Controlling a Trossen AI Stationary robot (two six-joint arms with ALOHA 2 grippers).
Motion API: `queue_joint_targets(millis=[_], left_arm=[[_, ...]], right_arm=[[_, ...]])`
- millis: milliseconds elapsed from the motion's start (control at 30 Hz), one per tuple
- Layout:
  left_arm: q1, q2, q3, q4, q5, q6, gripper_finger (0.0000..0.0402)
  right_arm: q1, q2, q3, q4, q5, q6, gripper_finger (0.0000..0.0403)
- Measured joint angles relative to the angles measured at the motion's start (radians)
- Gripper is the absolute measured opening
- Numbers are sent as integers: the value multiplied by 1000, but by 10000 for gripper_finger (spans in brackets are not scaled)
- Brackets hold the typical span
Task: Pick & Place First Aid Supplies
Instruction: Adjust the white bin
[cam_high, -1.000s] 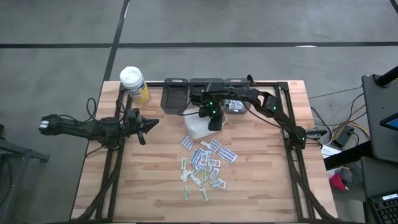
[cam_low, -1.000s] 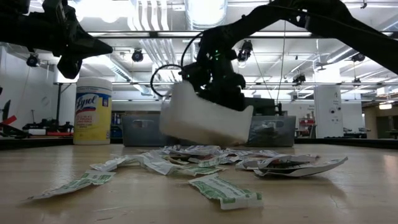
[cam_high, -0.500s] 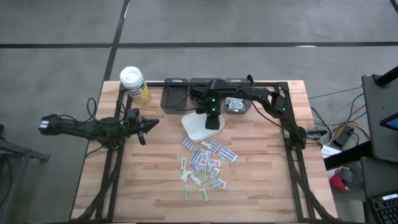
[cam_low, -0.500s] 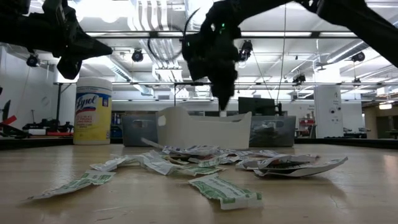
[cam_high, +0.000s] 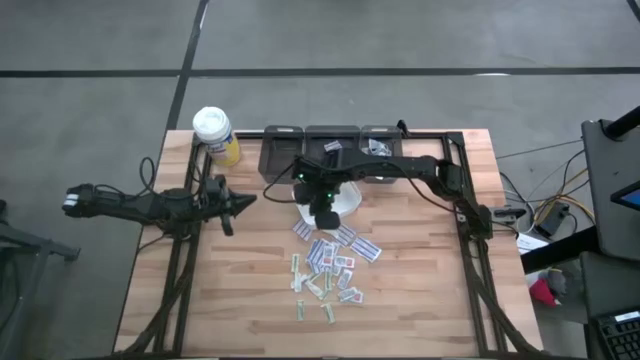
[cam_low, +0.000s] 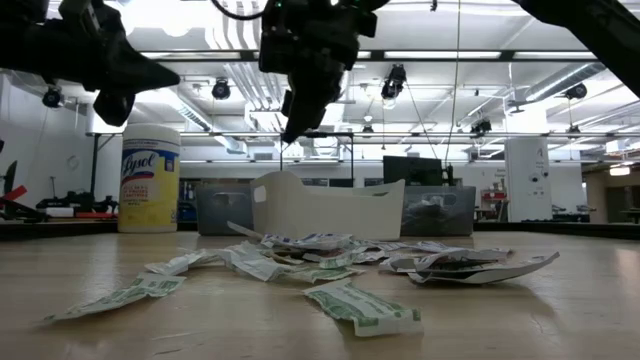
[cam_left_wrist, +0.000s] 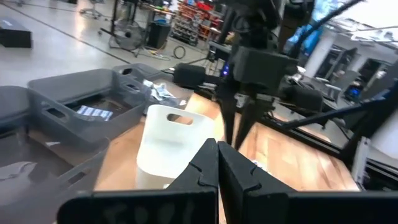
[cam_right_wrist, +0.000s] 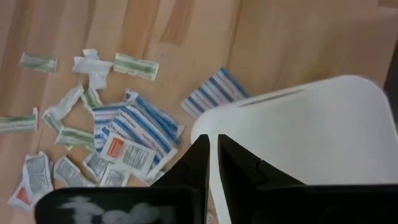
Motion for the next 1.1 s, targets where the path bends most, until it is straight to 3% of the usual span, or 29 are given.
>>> queue_joint_targets(millis=[367, 733, 1100], left_arm=[[-1, -56, 0, -22, 43, 34, 0], [-1, -60, 0, -22, 108, 45, 0], [0, -60, 0, -22, 142, 50, 0]], right_arm=[[70, 0, -40, 17, -28, 87, 31], [98, 2, -157, 212, -69, 219, 31], [97, 2, -213, 296, 62, 267, 31]])
